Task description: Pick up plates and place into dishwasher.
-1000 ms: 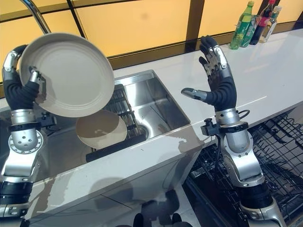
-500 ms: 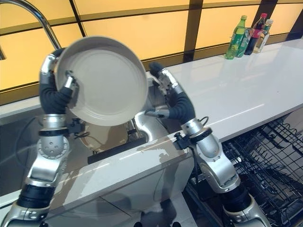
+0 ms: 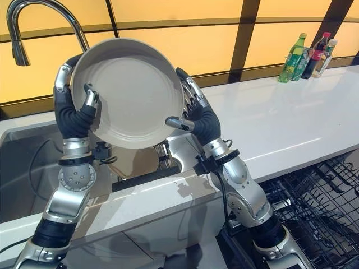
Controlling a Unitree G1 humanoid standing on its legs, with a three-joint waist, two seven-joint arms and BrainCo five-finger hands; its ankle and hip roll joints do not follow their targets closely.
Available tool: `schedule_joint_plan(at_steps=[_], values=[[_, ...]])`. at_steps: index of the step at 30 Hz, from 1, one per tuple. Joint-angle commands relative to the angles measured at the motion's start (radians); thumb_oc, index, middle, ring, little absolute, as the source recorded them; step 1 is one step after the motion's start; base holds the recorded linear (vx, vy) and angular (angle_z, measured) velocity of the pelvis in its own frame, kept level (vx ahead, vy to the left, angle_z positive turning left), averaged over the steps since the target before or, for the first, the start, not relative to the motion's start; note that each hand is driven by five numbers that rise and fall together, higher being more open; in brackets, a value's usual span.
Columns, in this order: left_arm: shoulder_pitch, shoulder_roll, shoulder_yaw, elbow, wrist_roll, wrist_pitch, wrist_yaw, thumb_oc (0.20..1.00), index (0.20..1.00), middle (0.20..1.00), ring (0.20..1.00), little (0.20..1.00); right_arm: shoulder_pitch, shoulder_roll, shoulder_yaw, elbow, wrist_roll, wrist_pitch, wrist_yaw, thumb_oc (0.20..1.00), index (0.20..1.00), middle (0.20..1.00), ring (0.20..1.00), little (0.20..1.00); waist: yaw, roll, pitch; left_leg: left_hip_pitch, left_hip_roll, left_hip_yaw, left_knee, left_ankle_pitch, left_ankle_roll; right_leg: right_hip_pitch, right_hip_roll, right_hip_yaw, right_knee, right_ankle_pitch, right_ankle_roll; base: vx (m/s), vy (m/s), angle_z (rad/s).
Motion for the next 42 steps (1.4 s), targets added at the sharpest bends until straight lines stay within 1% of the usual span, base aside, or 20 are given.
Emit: schedule_joint_plan(at_steps=[1, 4, 6, 8, 13, 18, 19, 22, 25, 34, 37, 40, 42], values=[[-0.116, 0.036, -0.083, -0.061, 0.080, -0.078, -0.009, 0.200, 0.200, 0.200, 0.200, 0.200, -0.096, 0.046, 0.117, -0.031, 0.167, 0.089, 0.098, 1.000, 1.000, 1.000, 1.000, 1.000, 0.022, -0.029, -0.058, 0.006, -0.058, -0.026, 0.013, -0.046, 0.057, -0.046, -0.020, -0.015, 0.009, 0.055, 0.024, 0.00, 0.000, 0.00], [-0.119, 0.049, -0.086, -0.058, 0.103, -0.098, -0.009, 0.200, 0.200, 0.200, 0.200, 0.200, -0.101, 0.038, 0.138, -0.023, 0.240, 0.122, 0.135, 1.000, 1.000, 1.000, 1.000, 1.000, 0.026, -0.032, -0.063, 0.005, -0.059, -0.028, 0.012, -0.044, 0.057, -0.047, -0.021, -0.017, 0.008, 0.057, 0.025, 0.00, 0.000, 0.00], [-0.120, 0.059, -0.086, -0.055, 0.111, -0.110, -0.007, 0.200, 0.200, 0.200, 0.200, 0.200, -0.106, 0.037, 0.145, -0.018, 0.301, 0.130, 0.165, 1.000, 1.000, 1.000, 1.000, 1.000, 0.028, -0.035, -0.066, 0.004, -0.060, -0.029, 0.012, -0.043, 0.058, -0.048, -0.022, -0.018, 0.009, 0.058, 0.025, 0.00, 0.000, 0.00], [-0.123, 0.062, -0.088, -0.047, 0.114, -0.118, -0.013, 0.200, 0.200, 0.200, 0.200, 0.200, -0.112, 0.043, 0.154, -0.016, 0.320, 0.140, 0.181, 1.000, 1.000, 1.000, 1.000, 1.000, 0.030, -0.037, -0.068, 0.002, -0.061, -0.031, 0.013, -0.042, 0.059, -0.047, -0.022, -0.018, 0.011, 0.057, 0.025, 0.00, 0.000, 0.00], [-0.128, 0.061, -0.102, -0.031, 0.124, -0.133, -0.021, 0.200, 0.200, 0.200, 0.200, 0.200, -0.139, 0.057, 0.171, -0.008, 0.318, 0.150, 0.194, 1.000, 1.000, 1.000, 1.000, 1.000, 0.034, -0.041, -0.069, 0.004, -0.065, -0.035, 0.016, -0.042, 0.064, -0.046, -0.022, -0.017, 0.020, 0.055, 0.023, 0.00, 0.000, 0.00], [-0.126, 0.062, -0.111, -0.027, 0.167, -0.145, -0.021, 0.200, 0.200, 0.200, 0.200, 0.200, -0.160, 0.060, 0.186, -0.008, 0.286, 0.193, 0.211, 1.000, 1.000, 1.000, 1.000, 1.000, 0.038, -0.043, -0.069, 0.004, -0.068, -0.039, 0.015, -0.041, 0.068, -0.046, -0.023, -0.014, 0.025, 0.054, 0.023, 0.00, 0.000, 0.00], [-0.124, 0.067, -0.112, -0.024, 0.174, -0.139, -0.015, 0.200, 0.200, 0.200, 0.200, 0.200, -0.163, 0.052, 0.191, -0.009, 0.276, 0.209, 0.215, 1.000, 1.000, 1.000, 1.000, 1.000, 0.039, -0.044, -0.070, 0.005, -0.069, -0.040, 0.015, -0.040, 0.069, -0.046, -0.023, -0.013, 0.027, 0.054, 0.023, 0.00, 0.000, 0.00], [-0.120, 0.071, -0.112, -0.014, 0.159, -0.116, -0.023, 0.200, 0.200, 0.200, 0.200, 0.200, -0.164, 0.040, 0.206, -0.011, 0.252, 0.223, 0.219, 1.000, 1.000, 1.000, 1.000, 1.000, 0.039, -0.045, -0.067, 0.005, -0.069, -0.042, 0.016, -0.041, 0.070, -0.049, -0.023, -0.010, 0.032, 0.052, 0.024, 0.00, 0.000, 0.00], [-0.112, 0.068, -0.128, -0.002, 0.172, -0.122, -0.039, 0.200, 0.200, 0.200, 0.200, 0.200, -0.176, 0.036, 0.221, -0.003, 0.227, 0.236, 0.225, 1.000, 1.000, 1.000, 1.000, 1.000, 0.042, -0.047, -0.061, 0.004, -0.070, -0.042, 0.019, -0.040, 0.070, -0.048, -0.022, -0.010, 0.031, 0.055, 0.023, 0.00, 0.000, 0.00], [-0.086, 0.058, -0.141, 0.010, 0.161, -0.113, -0.056, 0.200, 0.200, 0.200, 0.200, 0.200, -0.188, 0.043, 0.230, 0.013, 0.221, 0.226, 0.179, 1.000, 1.000, 1.000, 1.000, 1.000, 0.052, -0.048, -0.051, 0.008, -0.066, -0.044, 0.019, -0.041, 0.071, -0.041, -0.023, -0.012, 0.027, 0.057, 0.022, 0.02, -0.009, 0.01], [-0.072, 0.060, -0.136, 0.006, 0.154, -0.111, -0.068, 0.200, 0.200, 0.200, 0.200, 0.200, -0.180, 0.042, 0.216, 0.016, 0.216, 0.201, 0.162, 1.000, 1.000, 1.000, 1.000, 1.000, 0.055, -0.049, -0.047, 0.008, -0.065, -0.043, 0.021, -0.042, 0.070, -0.039, -0.023, -0.016, 0.025, 0.057, 0.022, 0.03, -0.025, 0.00], [-0.061, 0.060, -0.134, 0.010, 0.147, -0.107, -0.077, 0.200, 0.200, 0.200, 0.200, 0.200, -0.176, 0.046, 0.204, 0.018, 0.197, 0.172, 0.129, 1.000, 1.000, 1.000, 1.000, 1.000, 0.057, -0.049, -0.045, 0.009, -0.064, -0.039, 0.023, -0.045, 0.070, -0.037, -0.026, -0.021, 0.022, 0.059, 0.022, 0.00, 0.000, 0.00], [-0.041, 0.056, -0.125, 0.009, 0.147, -0.102, -0.085, 0.200, 0.200, 0.200, 0.200, 0.200, -0.169, 0.048, 0.173, 0.025, 0.181, 0.152, 0.097, 1.000, 1.000, 1.000, 1.000, 1.000, 0.059, -0.046, -0.044, 0.010, -0.060, -0.027, 0.027, -0.049, 0.068, -0.035, -0.034, -0.032, 0.017, 0.062, 0.025, 0.03, -0.014, 0.00]])
